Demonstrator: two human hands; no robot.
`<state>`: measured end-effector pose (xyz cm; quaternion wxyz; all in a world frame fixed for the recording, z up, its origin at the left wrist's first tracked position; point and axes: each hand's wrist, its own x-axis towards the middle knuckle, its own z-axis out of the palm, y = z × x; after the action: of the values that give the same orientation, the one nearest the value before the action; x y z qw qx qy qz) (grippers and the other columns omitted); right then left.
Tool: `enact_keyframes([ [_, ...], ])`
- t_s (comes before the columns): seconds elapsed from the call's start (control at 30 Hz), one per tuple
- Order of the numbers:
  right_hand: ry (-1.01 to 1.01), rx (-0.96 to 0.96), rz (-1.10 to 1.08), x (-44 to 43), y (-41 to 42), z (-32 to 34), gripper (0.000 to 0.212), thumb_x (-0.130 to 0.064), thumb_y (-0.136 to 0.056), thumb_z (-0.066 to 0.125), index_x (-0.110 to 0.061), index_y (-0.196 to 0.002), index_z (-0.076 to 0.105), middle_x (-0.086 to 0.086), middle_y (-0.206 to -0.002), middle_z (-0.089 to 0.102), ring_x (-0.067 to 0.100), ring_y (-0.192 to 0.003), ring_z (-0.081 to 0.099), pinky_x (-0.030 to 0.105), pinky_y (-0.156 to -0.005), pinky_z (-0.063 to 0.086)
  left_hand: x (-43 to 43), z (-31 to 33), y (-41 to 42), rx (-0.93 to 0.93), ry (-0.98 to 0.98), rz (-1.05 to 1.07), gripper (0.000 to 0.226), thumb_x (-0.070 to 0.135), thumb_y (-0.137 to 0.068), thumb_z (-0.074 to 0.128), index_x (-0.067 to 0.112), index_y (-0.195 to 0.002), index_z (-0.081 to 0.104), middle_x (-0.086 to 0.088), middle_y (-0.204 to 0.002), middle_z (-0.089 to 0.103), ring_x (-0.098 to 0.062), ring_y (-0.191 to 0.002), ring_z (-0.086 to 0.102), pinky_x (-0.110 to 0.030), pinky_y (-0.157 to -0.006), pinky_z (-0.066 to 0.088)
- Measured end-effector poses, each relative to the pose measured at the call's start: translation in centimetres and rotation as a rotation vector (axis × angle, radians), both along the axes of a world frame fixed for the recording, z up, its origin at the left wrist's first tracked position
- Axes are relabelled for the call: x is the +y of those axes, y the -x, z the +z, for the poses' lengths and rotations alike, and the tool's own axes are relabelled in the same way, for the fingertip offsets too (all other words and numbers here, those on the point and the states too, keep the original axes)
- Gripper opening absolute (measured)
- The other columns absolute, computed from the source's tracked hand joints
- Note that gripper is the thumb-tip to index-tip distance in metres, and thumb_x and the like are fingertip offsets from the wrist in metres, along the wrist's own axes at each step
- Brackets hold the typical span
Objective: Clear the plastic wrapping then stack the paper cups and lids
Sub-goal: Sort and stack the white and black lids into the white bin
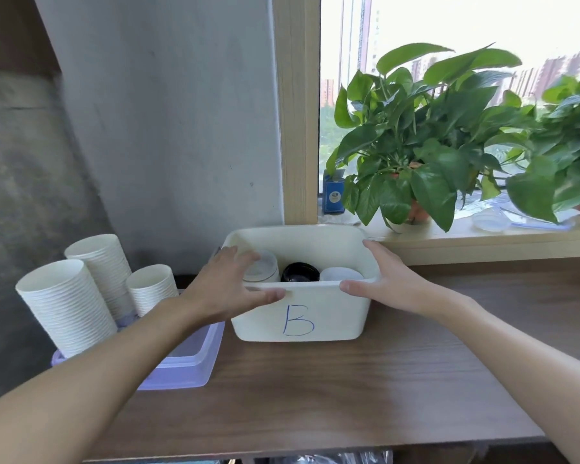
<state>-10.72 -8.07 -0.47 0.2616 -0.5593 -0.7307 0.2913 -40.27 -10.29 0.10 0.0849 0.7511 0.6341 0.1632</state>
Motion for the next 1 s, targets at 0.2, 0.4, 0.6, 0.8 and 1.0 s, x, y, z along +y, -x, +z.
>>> enact_keyframes([
  [0.2,-0.028,0.034,-0.031,1.7,0.3,-0.5,0.110,-0.059,-0.072,0.073,-0.023,-0.153,0.009,-0.009,-0.161,0.008,0.010,-0.147,0.008,0.036,-0.119,0.016,1.7,0.0,-0.1,0.033,0.004,0.011,0.101,0.090,-0.059,0.047,0.034,-0.144,0.038,-0.003,-0.147,0.037,-0.018,-0.143,0.025,-0.036,-0.115,0.026],
  [0.4,-0.045,0.051,-0.063,2.9,0.5,-0.8,0.103,-0.055,-0.077,0.072,-0.021,-0.153,0.011,-0.006,-0.161,0.011,0.012,-0.147,0.012,0.032,-0.115,0.018,3.2,-0.5,0.0,0.067,-0.054,0.022,0.114,0.101,-0.049,0.031,0.033,-0.140,0.042,0.002,-0.141,0.043,-0.018,-0.138,0.029,-0.039,-0.114,0.031],
  [0.6,-0.272,-0.234,-0.181,1.0,1.2,-0.9,0.084,-0.058,-0.083,0.060,-0.021,-0.149,0.023,-0.002,-0.157,0.020,0.016,-0.145,0.014,0.041,-0.116,0.019,1.6,0.0,0.1,-0.001,-0.115,0.036,0.107,0.094,-0.054,0.033,0.036,-0.143,0.039,0.000,-0.156,0.030,-0.018,-0.146,0.022,-0.039,-0.116,0.021],
  [0.8,-0.679,-0.057,-0.047,-3.6,6.1,-2.9,0.038,-0.033,-0.084,0.070,-0.019,-0.117,0.058,-0.007,-0.116,0.048,0.013,-0.108,0.047,0.031,-0.093,0.036,-5.4,-1.6,3.0,-0.133,-0.288,0.030,0.076,0.075,-0.071,0.049,0.026,-0.128,0.058,0.006,-0.136,0.050,-0.013,-0.129,0.041,-0.029,-0.108,0.034],
  [1.0,-0.417,-0.005,0.269,-7.6,14.5,-6.4,0.037,-0.043,-0.086,0.064,-0.027,-0.118,0.055,-0.019,-0.104,0.043,0.005,-0.091,0.052,0.028,-0.077,0.048,-13.0,-5.3,8.8,-0.032,-0.398,0.133,0.055,0.059,-0.079,0.053,0.018,-0.112,0.068,0.001,-0.110,0.059,-0.019,-0.098,0.057,-0.035,-0.084,0.049],
])
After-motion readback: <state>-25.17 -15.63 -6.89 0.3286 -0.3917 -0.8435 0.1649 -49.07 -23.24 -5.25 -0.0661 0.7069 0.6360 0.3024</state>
